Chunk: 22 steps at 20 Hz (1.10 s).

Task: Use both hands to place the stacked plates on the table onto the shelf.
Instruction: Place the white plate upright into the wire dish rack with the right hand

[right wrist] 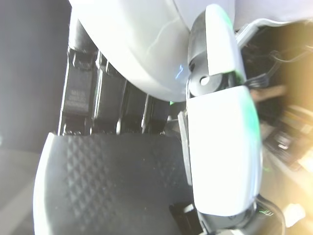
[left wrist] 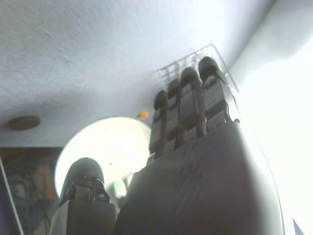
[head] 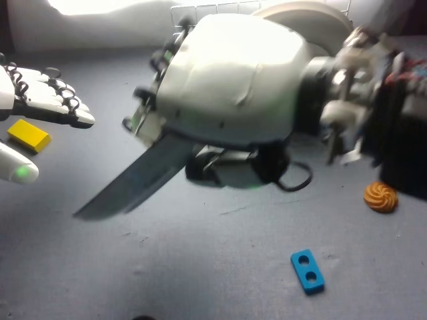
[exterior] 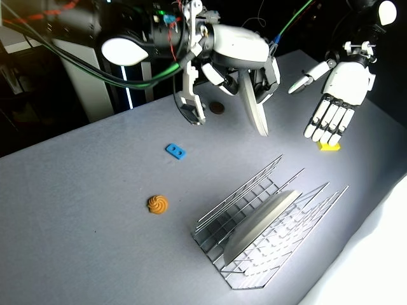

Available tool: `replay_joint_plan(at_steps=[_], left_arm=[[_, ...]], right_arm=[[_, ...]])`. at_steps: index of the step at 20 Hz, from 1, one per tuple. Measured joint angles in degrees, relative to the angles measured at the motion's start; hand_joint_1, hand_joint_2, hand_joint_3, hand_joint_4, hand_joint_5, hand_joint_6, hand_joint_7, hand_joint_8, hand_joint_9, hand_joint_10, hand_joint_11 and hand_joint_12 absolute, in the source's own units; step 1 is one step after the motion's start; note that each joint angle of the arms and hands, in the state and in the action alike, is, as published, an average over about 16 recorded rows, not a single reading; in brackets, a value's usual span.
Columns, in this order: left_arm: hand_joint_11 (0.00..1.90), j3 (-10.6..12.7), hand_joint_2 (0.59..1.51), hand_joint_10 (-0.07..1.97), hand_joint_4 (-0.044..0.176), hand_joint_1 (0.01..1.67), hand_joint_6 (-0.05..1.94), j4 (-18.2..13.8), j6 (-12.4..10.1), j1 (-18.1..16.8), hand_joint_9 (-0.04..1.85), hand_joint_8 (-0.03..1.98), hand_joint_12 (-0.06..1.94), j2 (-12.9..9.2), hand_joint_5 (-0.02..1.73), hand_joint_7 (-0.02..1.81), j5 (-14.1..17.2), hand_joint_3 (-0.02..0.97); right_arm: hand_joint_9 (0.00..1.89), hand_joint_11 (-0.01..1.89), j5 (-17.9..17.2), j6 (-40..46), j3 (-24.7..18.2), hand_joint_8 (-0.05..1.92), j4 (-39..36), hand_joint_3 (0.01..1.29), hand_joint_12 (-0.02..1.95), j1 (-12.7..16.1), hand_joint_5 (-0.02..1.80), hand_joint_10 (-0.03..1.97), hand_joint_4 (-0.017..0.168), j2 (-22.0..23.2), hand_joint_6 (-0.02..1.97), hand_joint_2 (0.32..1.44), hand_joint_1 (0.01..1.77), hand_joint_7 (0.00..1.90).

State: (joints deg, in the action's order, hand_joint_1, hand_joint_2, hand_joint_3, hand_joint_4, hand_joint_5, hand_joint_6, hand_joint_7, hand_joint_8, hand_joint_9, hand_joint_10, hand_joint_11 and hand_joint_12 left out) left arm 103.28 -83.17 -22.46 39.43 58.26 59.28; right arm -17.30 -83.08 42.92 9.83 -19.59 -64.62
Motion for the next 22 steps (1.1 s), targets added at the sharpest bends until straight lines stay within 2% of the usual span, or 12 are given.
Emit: replay_joint_plan(at_steps=[5, 10, 15, 22], left_arm=[[0.02, 0.1, 1.144, 0.01, 0.000, 0.02, 0.02, -0.1, 1.4, 0.0, 0.15, 0.02, 0.20, 0.0, 0.15, 0.15, -0.2, 0.016], [0.02, 0.0, 1.141, 0.01, 0.000, 0.02, 0.02, -0.3, 2.8, -0.2, 0.14, 0.02, 0.18, 0.0, 0.14, 0.15, -0.3, 0.016], [0.02, -0.2, 1.139, 0.01, 0.001, 0.02, 0.02, -0.6, 3.8, -0.8, 0.13, 0.02, 0.17, 0.0, 0.14, 0.15, -0.4, 0.016], [0.02, -0.4, 1.140, 0.01, 0.001, 0.02, 0.02, -1.2, 4.2, -1.6, 0.14, 0.02, 0.17, 0.3, 0.14, 0.15, -0.4, 0.016]], right_arm=[[1.30, 0.85, 4.2, 4.9, -1.8, 0.79, 4.3, 0.01, 1.20, 4.6, 0.96, 0.01, 0.021, 5.0, 0.89, 1.01, 1.16, 1.11], [1.30, 0.86, 8.2, 9.6, -0.7, 0.78, 9.5, 0.01, 1.20, 8.2, 0.96, 0.01, 0.019, 8.0, 0.89, 1.01, 1.16, 1.12], [1.31, 0.86, 11.3, 13.0, 2.0, 0.76, 14.6, 0.01, 1.21, 10.2, 0.96, 0.01, 0.017, 9.3, 0.89, 1.01, 1.17, 1.12], [1.33, 0.85, 13.3, 17.6, 6.7, 0.75, 17.7, 0.01, 1.23, 11.7, 0.96, 0.01, 0.015, 9.7, 0.88, 1.01, 1.17, 1.12]])
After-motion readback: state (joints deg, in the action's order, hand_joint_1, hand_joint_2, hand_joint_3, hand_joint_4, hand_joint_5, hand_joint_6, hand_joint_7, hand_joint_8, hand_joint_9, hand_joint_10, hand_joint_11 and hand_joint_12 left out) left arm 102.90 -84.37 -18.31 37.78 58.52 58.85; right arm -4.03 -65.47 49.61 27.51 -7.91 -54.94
